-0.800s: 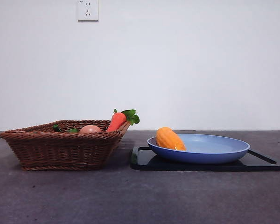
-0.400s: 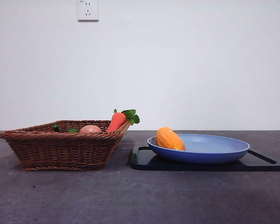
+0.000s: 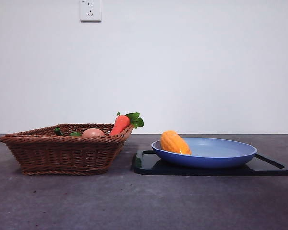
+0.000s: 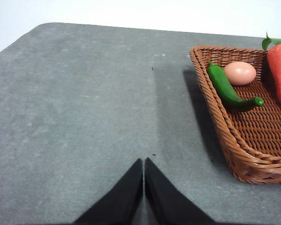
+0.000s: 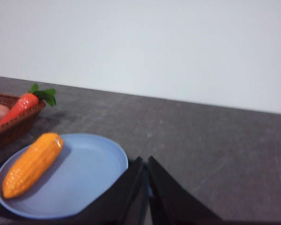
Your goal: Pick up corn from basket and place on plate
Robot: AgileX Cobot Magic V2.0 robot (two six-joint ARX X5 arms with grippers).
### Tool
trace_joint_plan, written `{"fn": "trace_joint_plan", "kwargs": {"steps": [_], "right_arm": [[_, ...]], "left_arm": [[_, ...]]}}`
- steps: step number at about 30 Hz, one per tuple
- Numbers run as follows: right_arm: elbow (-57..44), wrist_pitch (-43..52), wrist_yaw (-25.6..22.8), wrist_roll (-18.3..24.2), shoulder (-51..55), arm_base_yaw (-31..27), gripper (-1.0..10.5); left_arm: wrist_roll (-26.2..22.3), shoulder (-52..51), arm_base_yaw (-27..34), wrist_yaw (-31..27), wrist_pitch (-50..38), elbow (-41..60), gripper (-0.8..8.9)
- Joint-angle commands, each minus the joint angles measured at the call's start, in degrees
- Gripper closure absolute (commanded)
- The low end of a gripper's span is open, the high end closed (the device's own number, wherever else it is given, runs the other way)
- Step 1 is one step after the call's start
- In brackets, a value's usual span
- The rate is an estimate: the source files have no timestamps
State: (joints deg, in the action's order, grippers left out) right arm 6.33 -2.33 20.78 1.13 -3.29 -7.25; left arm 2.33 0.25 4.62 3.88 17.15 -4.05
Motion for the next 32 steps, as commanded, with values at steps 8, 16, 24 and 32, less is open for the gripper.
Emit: {"fn": "trace_joint_plan", "kwargs": {"steps": [8,16,24,32], "right_arm": [[-5.8,-1.4,-0.3,-2.4,3.1,-0.1,9.4],[-5.8,-2.4,-0.3,-2.2,3.1,-0.1,9.4],[-5.8,-1.9,-0.3,-2.2,3.1,-0.1,9.4],[-5.8,-1.9,-0.3,-2.2,3.1,-0.1,9.4]], "left_arm": [[0.1,-0.1,0.1,0.2,2.6,0.8,8.06],[0.1,-0.1,0.1,0.2,2.6,0.8,8.06],[0.1,-0.1,0.1,0.2,2.6,0.8,8.06],[0.1,-0.1,0.1,0.2,2.6,0.8,8.06]]}}
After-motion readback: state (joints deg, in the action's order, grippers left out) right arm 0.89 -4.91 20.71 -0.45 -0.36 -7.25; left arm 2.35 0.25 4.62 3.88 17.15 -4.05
